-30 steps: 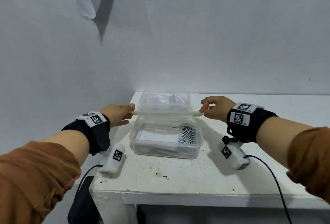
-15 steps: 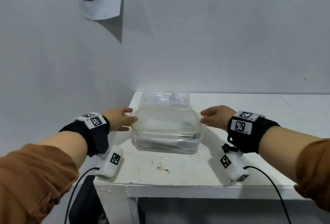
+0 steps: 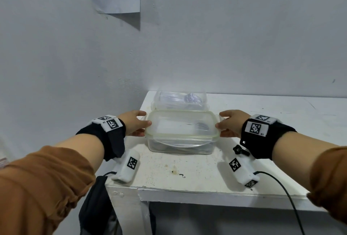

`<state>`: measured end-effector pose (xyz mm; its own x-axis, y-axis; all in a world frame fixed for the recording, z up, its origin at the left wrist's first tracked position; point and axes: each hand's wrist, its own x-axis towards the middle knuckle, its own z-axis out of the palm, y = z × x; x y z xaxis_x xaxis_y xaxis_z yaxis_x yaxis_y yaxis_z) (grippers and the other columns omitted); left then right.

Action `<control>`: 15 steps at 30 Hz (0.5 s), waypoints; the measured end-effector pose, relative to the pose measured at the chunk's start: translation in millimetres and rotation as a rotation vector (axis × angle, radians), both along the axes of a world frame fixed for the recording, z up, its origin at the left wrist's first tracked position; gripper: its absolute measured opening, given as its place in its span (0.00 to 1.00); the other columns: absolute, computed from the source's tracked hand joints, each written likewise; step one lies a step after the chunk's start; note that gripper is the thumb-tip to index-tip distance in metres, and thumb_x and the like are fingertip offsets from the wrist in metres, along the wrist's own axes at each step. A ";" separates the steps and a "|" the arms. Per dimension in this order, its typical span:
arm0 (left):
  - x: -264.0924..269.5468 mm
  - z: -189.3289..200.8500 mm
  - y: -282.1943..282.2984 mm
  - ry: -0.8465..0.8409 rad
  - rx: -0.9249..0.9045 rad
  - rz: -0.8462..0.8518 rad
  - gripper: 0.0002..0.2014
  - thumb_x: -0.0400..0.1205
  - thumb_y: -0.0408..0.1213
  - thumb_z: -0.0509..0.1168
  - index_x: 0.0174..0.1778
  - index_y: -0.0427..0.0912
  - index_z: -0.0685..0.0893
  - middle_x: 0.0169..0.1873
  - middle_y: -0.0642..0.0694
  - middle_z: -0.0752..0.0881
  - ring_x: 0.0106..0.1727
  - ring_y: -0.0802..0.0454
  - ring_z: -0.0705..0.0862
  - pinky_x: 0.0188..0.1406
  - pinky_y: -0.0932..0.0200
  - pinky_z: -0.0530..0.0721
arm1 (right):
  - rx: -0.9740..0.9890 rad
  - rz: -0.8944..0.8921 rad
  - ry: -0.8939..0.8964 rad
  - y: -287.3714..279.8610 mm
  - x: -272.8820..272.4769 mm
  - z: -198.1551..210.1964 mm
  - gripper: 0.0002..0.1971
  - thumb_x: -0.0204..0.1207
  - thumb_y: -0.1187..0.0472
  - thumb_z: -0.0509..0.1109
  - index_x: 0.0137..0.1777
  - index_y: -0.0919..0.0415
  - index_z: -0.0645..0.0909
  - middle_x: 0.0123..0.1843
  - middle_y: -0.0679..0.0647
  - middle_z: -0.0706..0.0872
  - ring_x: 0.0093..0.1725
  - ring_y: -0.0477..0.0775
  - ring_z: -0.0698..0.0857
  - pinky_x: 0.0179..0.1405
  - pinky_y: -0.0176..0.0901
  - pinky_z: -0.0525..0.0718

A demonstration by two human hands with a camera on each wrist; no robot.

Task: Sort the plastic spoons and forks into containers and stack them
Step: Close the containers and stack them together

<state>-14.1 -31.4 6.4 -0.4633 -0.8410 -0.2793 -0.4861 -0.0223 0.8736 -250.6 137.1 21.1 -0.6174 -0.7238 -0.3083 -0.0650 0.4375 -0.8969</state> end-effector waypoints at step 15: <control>-3.3 -0.2 -3.1 -0.079 -0.018 -0.035 0.27 0.82 0.36 0.65 0.78 0.45 0.66 0.44 0.45 0.82 0.40 0.52 0.82 0.31 0.67 0.85 | 0.041 -0.015 0.056 -13.0 -1.4 -6.1 0.23 0.76 0.66 0.72 0.70 0.58 0.73 0.40 0.56 0.81 0.33 0.51 0.82 0.19 0.35 0.84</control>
<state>-17.4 -34.6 6.2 -0.4698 -0.8299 -0.3009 -0.5534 0.0113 0.8329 -252.0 124.1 15.0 -0.6454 -0.7017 -0.3019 -0.1075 0.4747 -0.8736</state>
